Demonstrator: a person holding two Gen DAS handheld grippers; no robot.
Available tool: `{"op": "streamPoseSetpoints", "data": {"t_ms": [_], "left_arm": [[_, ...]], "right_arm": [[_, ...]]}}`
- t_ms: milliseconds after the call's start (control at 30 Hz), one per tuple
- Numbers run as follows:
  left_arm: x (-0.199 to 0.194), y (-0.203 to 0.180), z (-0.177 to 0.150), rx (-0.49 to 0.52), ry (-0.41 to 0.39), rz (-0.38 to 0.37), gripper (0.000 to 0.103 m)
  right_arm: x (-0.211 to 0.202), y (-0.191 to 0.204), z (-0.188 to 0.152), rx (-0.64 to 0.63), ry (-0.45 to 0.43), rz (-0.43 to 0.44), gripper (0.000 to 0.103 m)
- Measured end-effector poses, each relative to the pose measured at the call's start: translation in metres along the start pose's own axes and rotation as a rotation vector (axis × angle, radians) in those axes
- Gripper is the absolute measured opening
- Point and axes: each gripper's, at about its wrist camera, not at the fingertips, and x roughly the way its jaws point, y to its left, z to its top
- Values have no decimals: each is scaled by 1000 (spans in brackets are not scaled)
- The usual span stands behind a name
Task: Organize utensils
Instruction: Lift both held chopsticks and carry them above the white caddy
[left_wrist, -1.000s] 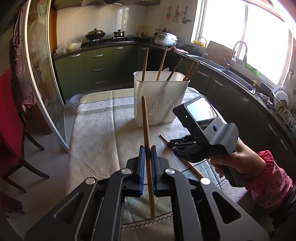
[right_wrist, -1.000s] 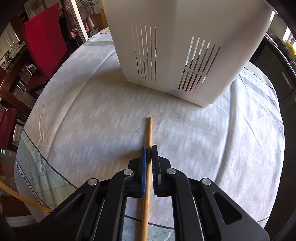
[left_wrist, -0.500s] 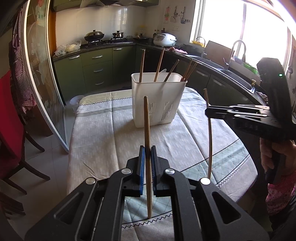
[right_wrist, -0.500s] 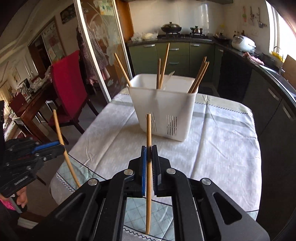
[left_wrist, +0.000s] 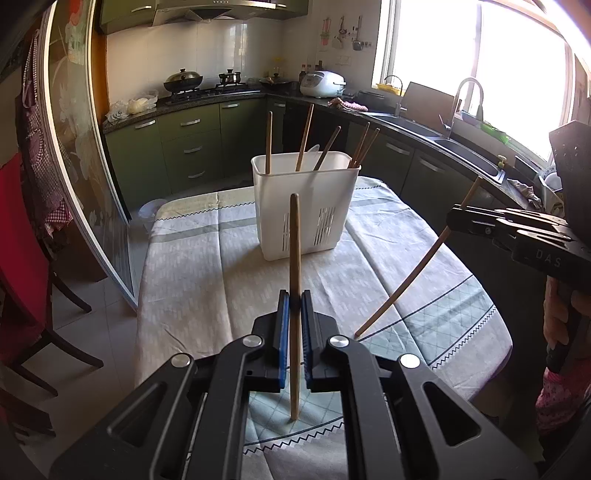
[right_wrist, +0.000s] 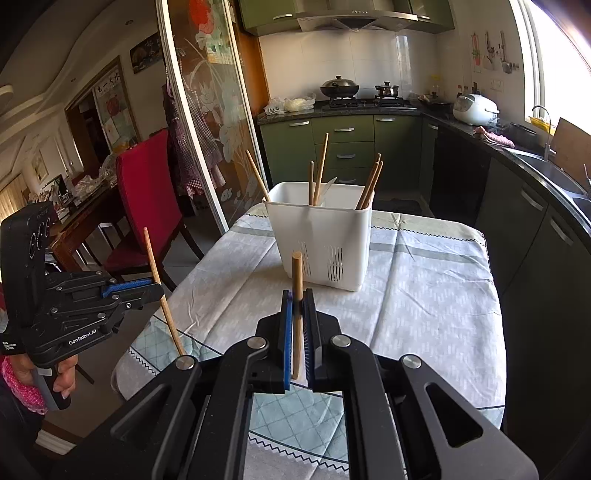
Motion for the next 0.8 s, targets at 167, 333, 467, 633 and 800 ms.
{"op": "streamPoseSetpoints", "data": {"t_ms": [167,333,467,633,800], "left_arm": [[-6,-1,4,1,-17,-2,6],[-13,-2,19,0,-36,-25,6],[-20,-5,41,2,-67,-43,6],[-33,-14,78,20,-119,-47,6],[-48,-20,122,36,-178,-33,6]], "right_arm": [[1,1,-1,-6,1,2,6],[1,1,-1,-4,0,1,6],[-1,0,-3,0,-4,7,6],[-1,-6,-4,4,-5,15,6],[-2,-9,-5,4,-8,29,6]]}}
